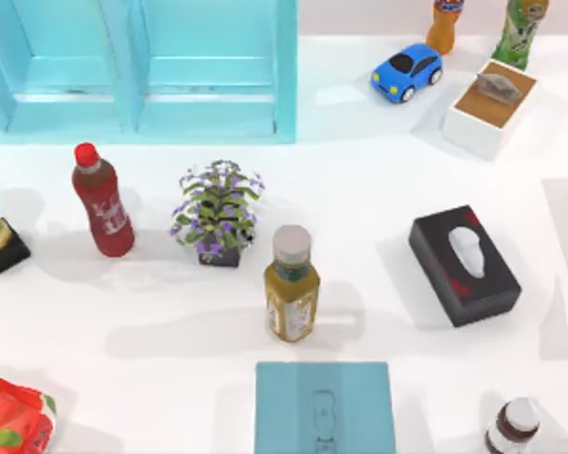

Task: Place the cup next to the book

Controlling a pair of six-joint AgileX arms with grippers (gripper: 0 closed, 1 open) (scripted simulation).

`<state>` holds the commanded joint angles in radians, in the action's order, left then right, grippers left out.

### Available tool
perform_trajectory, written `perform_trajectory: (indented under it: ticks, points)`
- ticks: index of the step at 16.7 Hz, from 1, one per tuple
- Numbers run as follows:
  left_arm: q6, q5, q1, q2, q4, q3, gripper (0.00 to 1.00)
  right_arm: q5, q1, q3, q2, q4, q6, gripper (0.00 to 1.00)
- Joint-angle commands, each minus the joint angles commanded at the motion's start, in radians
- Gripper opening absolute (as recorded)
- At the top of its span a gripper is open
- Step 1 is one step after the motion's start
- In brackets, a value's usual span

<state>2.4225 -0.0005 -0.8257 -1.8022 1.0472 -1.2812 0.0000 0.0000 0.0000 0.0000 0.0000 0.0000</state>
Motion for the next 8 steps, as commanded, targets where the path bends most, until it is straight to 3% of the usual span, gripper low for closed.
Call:
perform_trajectory:
  ticks: [4,8]
  points:
    - [-0.095,-0.022,0.080,0.043,0.014,-0.016,0.00,0.000,0.000,0.000,0.000,0.000,0.000,1.00]
    - [-0.343,-0.049,0.247,0.102,0.055,-0.028,0.00,0.000,0.000,0.000,0.000,0.000,0.000,1.00]
